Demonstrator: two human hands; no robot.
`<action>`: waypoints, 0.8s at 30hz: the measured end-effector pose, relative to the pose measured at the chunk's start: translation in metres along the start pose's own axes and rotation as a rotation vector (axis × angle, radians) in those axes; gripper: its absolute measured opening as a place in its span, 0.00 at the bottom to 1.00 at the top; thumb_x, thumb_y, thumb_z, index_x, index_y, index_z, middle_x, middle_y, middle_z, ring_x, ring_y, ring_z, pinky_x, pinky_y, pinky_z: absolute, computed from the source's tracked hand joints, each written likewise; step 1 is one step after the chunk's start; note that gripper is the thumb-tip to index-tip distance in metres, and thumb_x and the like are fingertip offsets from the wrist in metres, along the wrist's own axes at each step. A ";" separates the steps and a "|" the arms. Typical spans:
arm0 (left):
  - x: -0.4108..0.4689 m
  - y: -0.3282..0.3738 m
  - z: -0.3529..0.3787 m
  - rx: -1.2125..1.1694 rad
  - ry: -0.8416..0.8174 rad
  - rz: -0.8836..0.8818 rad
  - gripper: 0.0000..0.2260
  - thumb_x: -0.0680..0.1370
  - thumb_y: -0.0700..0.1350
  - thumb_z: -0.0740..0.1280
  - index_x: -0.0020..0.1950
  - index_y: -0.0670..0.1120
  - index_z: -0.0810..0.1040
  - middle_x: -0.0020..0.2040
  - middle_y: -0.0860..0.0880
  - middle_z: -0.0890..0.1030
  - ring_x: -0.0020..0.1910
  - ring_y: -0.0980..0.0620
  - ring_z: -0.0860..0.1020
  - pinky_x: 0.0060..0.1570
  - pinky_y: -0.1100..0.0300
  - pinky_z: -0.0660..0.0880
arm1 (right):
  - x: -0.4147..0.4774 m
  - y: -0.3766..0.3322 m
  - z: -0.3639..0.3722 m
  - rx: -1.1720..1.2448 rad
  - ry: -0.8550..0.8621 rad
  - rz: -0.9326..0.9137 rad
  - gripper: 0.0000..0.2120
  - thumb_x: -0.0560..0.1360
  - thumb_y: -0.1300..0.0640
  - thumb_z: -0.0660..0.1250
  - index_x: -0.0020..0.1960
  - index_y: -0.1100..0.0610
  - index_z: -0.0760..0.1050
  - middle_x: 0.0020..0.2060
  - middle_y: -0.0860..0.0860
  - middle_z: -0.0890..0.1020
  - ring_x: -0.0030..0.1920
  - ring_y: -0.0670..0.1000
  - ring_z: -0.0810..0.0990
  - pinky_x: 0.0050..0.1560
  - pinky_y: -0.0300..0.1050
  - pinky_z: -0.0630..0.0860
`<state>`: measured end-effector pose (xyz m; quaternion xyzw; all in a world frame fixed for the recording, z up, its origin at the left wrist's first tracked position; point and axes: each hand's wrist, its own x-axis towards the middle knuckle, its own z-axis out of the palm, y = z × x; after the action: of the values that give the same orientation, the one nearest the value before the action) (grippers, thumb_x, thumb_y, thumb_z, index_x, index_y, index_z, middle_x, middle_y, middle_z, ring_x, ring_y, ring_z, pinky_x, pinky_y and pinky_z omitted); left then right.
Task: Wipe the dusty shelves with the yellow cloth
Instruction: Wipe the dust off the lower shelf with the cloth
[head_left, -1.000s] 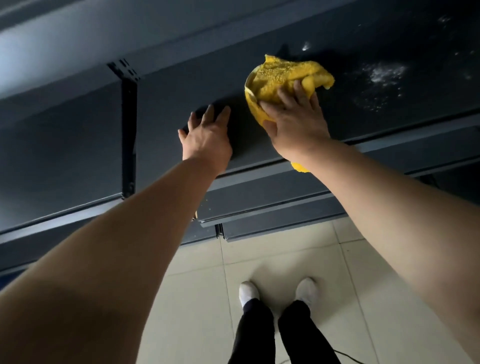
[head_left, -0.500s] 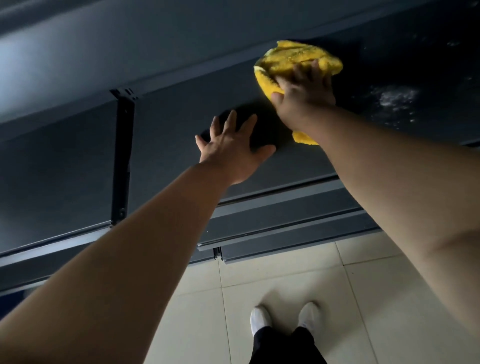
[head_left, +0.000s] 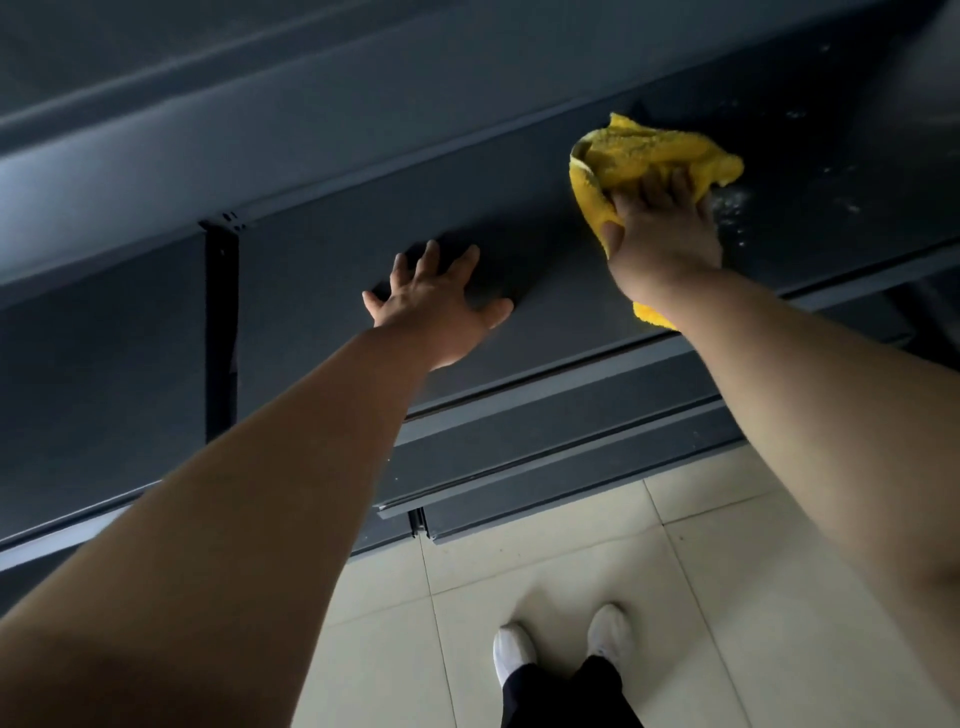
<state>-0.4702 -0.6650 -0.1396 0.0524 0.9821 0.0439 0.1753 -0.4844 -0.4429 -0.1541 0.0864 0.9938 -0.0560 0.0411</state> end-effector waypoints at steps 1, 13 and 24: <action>0.000 0.000 -0.001 0.001 -0.005 0.000 0.34 0.74 0.71 0.54 0.77 0.64 0.45 0.80 0.53 0.43 0.78 0.44 0.42 0.71 0.32 0.48 | -0.006 0.001 0.000 -0.002 -0.002 0.000 0.24 0.82 0.46 0.49 0.76 0.52 0.59 0.78 0.56 0.55 0.78 0.61 0.47 0.76 0.61 0.44; -0.013 0.010 0.002 -0.113 0.038 -0.109 0.28 0.80 0.50 0.58 0.78 0.47 0.53 0.78 0.48 0.52 0.77 0.44 0.51 0.73 0.42 0.55 | -0.078 -0.047 0.011 0.038 -0.015 -0.201 0.23 0.82 0.45 0.51 0.75 0.46 0.61 0.78 0.53 0.56 0.78 0.57 0.47 0.76 0.58 0.43; -0.014 0.078 -0.014 -0.110 0.021 -0.048 0.27 0.75 0.37 0.57 0.75 0.41 0.59 0.73 0.45 0.60 0.73 0.41 0.57 0.70 0.46 0.62 | -0.055 0.001 0.000 0.055 -0.078 -0.120 0.24 0.82 0.43 0.49 0.77 0.45 0.56 0.79 0.50 0.52 0.79 0.55 0.43 0.77 0.57 0.41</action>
<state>-0.4548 -0.5904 -0.1137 0.0189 0.9810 0.0939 0.1687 -0.4304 -0.4508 -0.1492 0.0257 0.9929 -0.0890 0.0741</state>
